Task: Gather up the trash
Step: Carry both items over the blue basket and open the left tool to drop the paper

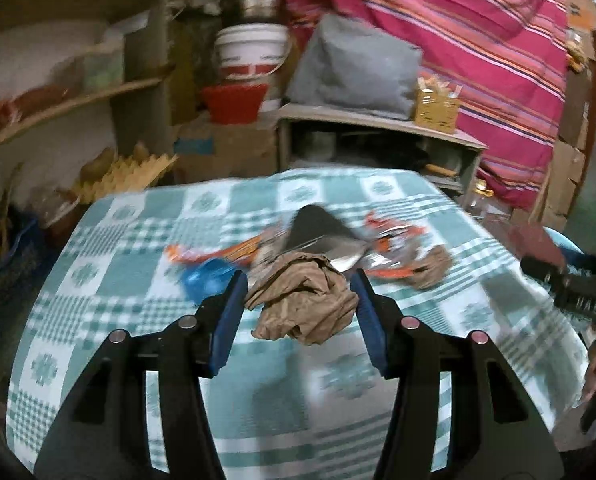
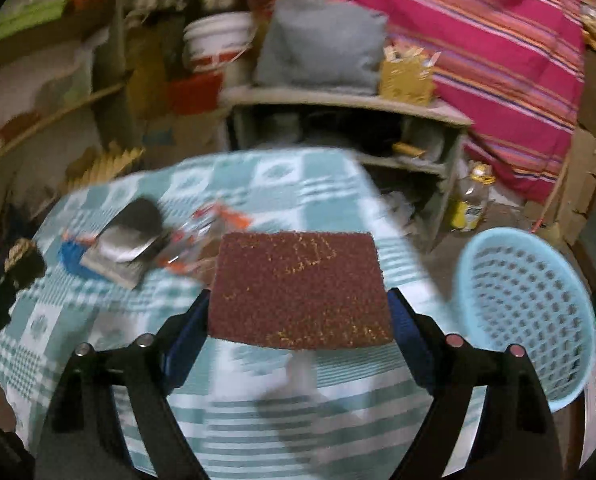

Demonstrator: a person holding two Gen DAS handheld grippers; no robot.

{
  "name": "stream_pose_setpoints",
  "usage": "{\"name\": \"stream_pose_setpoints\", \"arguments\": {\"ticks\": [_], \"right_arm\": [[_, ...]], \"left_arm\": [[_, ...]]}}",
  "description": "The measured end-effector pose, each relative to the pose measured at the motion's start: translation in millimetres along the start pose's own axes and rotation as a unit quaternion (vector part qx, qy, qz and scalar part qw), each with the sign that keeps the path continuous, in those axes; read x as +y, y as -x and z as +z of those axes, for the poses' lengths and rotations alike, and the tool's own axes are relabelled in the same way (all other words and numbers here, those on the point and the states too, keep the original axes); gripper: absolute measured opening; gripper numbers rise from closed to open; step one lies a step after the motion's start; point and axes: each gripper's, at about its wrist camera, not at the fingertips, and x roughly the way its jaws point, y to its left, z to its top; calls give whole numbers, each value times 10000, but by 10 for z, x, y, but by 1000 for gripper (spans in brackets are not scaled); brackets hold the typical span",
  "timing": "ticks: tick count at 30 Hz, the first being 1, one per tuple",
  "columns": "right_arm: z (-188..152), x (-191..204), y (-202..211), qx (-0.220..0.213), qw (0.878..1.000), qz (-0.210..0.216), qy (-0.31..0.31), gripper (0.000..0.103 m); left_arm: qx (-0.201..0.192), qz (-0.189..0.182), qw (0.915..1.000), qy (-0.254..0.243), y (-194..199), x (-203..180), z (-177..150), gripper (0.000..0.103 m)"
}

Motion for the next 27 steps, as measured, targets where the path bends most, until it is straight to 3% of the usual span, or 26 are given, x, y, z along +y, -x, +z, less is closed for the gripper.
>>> {"name": "stream_pose_setpoints", "arguments": {"ticks": [13, 18, 27], "right_arm": [[72, -1812, 420, -521, 9912, -1102, -514, 84], [-74, -2419, 450, -486, 9857, -1197, -1086, 84], [-176, -2744, 445, -504, 9807, -1476, -1178, 84]], "left_arm": [[-190, -947, 9942, -463, -210, -1533, 250, 53], [-178, -1324, 9883, -730, -299, -2200, 255, 53], [-78, -1797, 9775, -1102, -536, -3194, 246, 53]]}}
